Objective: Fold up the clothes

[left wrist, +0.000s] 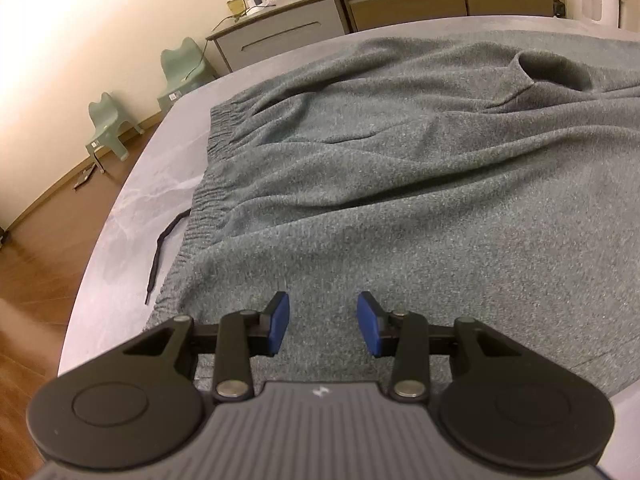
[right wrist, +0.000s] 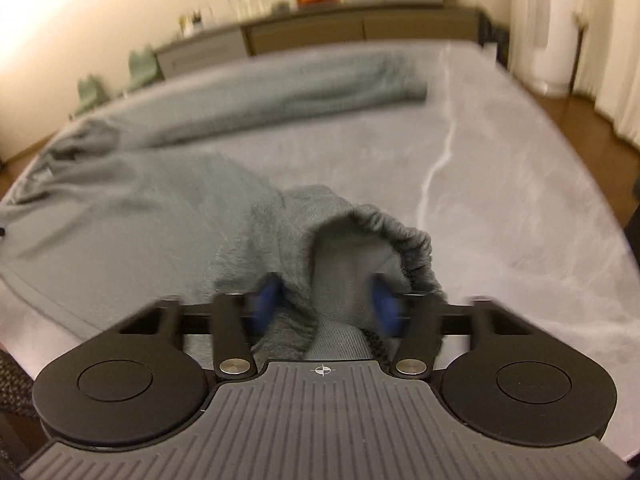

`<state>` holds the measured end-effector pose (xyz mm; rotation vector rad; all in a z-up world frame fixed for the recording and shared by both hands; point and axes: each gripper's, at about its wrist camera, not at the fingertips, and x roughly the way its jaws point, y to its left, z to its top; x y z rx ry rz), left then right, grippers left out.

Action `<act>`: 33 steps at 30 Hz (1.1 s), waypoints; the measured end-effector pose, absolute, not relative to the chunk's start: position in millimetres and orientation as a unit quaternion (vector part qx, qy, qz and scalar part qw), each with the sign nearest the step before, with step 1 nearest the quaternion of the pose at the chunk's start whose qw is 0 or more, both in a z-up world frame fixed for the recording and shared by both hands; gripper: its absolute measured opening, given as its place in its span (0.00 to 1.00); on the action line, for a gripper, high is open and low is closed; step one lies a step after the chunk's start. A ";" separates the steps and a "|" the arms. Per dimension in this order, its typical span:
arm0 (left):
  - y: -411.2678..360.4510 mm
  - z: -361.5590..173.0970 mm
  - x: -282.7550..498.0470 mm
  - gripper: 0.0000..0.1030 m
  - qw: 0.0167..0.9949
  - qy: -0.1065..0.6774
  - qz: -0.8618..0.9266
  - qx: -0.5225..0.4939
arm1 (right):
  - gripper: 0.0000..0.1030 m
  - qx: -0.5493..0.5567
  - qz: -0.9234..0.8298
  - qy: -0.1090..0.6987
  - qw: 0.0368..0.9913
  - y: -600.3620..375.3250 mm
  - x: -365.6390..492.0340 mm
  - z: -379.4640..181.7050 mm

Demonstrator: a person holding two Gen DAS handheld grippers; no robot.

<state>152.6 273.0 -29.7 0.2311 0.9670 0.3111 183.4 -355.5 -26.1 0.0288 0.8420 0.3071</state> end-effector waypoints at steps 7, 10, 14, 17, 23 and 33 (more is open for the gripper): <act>276.5 -29.3 151.7 0.41 0.872 0.456 0.144 0.106 | 0.05 0.311 -0.007 0.286 0.906 -477.1 233.9 -21.2; 274.8 -30.1 151.7 0.41 0.873 0.453 0.141 0.113 | 0.34 0.331 -0.011 0.298 0.895 -481.8 247.1 -43.7; 276.4 -30.8 151.1 0.41 0.873 0.452 0.140 0.118 | 0.70 0.218 -0.023 0.233 0.948 -460.5 224.0 -10.4; 277.3 -30.7 154.2 0.41 0.872 0.452 0.140 0.121 | 0.66 0.145 -0.012 0.202 0.968 -445.1 193.4 5.6; 273.7 -31.6 158.1 0.41 0.870 0.453 0.141 0.134 | 0.31 0.016 0.087 0.367 0.926 -410.7 177.4 -31.6; 279.4 -28.8 152.3 0.43 0.876 0.447 0.139 0.115 | 0.44 0.057 0.051 0.343 0.936 -421.1 181.4 -25.5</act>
